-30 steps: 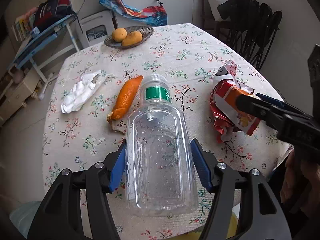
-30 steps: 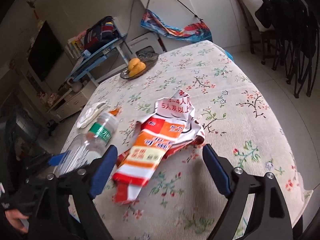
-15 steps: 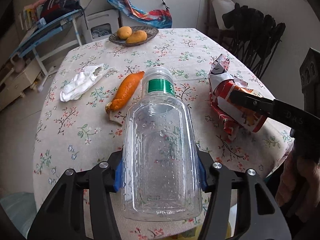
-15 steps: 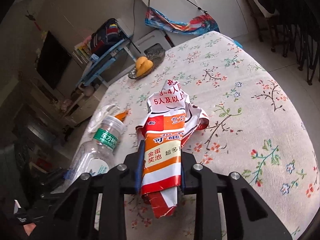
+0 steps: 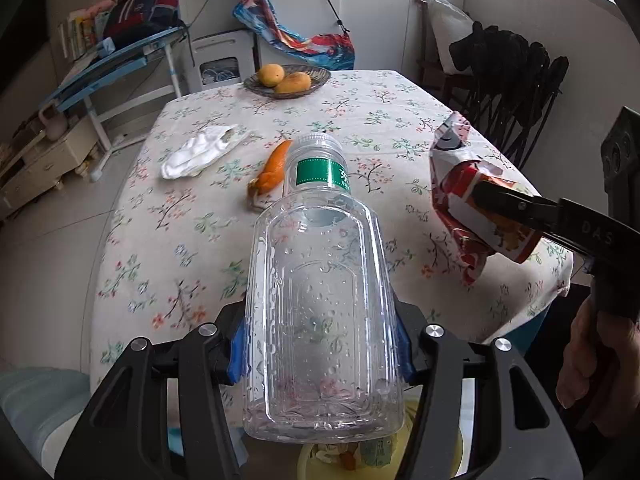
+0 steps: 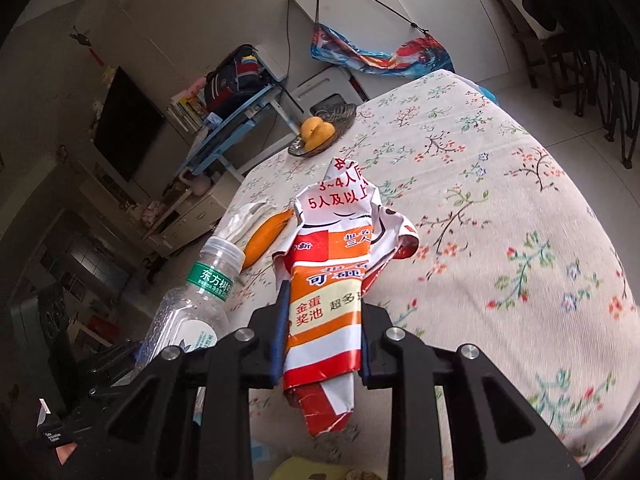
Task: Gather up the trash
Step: 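Carry the held bottle and wrapper with both grippers over the yellow bucket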
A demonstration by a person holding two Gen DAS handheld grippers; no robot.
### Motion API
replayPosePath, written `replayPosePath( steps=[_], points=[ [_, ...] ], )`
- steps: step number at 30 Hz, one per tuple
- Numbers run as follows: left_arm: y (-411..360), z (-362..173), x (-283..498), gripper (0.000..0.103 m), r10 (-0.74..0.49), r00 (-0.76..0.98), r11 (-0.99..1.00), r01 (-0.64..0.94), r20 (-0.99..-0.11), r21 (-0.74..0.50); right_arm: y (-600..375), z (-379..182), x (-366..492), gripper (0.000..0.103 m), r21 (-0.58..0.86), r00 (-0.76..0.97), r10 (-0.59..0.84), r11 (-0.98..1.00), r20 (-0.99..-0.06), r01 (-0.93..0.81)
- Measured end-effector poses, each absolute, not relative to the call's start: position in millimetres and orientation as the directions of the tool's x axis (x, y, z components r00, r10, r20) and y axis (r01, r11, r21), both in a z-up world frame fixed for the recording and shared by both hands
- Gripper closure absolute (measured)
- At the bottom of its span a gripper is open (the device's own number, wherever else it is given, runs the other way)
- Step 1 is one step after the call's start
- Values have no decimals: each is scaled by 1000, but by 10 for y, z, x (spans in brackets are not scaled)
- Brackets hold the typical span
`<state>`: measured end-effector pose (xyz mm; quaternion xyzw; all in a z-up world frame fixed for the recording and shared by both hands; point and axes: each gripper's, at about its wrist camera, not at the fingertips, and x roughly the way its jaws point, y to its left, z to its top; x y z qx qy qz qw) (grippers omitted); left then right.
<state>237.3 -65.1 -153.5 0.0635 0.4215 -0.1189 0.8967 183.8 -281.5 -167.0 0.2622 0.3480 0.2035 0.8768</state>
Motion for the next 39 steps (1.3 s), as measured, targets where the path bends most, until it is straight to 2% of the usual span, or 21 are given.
replayPosePath(
  steps=[26,39],
  points=[
    [-281,-1332,1737,50,-153,668,977,213,-728,-9,-2640,-1587,1285,75,569,665,556,789,-499,-232],
    [-233,-1298,1467,50,-167,677,976,215,-717,-24,-2393,-1599,997,75,517,616,582,799,-531,-309]
  ],
)
